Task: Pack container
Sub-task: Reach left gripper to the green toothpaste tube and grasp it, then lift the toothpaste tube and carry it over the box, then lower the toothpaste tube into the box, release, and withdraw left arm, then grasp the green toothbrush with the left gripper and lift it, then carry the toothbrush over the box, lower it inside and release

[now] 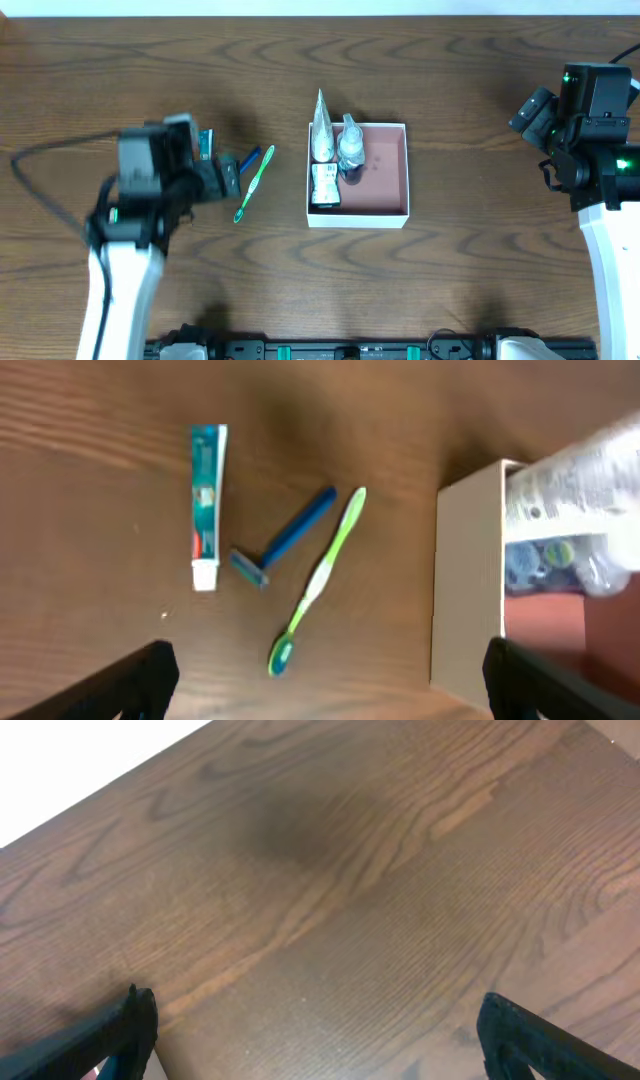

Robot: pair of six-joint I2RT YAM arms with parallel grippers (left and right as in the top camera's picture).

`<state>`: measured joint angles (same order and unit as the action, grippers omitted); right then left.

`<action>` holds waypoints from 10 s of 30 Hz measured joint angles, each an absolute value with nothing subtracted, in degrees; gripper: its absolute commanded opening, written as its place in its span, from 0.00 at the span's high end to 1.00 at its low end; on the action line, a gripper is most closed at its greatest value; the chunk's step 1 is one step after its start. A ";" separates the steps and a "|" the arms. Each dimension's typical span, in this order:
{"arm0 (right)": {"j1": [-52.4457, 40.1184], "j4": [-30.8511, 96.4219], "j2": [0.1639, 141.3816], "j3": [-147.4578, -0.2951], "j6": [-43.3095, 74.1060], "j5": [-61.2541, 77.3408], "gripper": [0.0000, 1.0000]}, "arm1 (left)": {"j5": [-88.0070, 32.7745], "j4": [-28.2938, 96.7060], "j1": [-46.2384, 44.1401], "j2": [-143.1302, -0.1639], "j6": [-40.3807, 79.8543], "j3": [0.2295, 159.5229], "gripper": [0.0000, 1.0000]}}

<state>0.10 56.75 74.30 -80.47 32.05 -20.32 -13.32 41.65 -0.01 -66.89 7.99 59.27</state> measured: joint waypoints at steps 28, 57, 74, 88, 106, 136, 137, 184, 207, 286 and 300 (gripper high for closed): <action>0.10 56.75 74.30 -80.47 32.05 -20.29 0.01 | -2.94 26.92 0.99 -103.53 1.98 61.60 0.00; 0.10 56.75 74.30 -80.47 32.05 -20.32 0.01 | -2.57 22.85 3.51 -107.50 1.21 62.35 0.94; 0.10 56.75 74.30 -80.47 32.05 -20.29 0.01 | -13.41 34.98 1.69 -88.58 3.18 66.37 0.94; 0.10 56.73 74.30 -80.47 32.05 -20.32 0.01 | -14.00 35.97 -28.97 -64.42 10.63 68.45 0.94; 0.10 56.75 74.30 -80.47 32.08 -20.32 0.01 | 8.21 17.06 -52.27 -93.89 32.62 68.42 0.94; 0.10 56.75 74.30 -80.47 32.05 -20.32 0.01 | 17.56 14.70 -50.35 -104.88 43.38 68.42 0.65; 0.10 56.75 74.30 -80.47 32.05 -20.32 0.01 | 17.56 14.37 -50.35 -104.88 42.96 68.42 0.65; 0.10 56.75 74.30 -80.44 32.05 -20.29 0.01 | -4.19 32.34 -4.97 -102.06 -6.35 63.31 0.28; 0.10 56.75 74.30 -80.44 32.05 -20.32 0.01 | -11.40 34.41 -10.31 -102.13 -15.25 63.29 0.28; 0.10 56.77 74.30 -80.44 32.05 -20.32 0.01 | -2.11 26.41 -44.29 -100.95 24.45 85.21 0.94; 0.10 56.75 74.30 -80.44 32.08 -20.32 0.01 | 0.45 28.64 -44.31 -110.67 28.71 85.21 0.95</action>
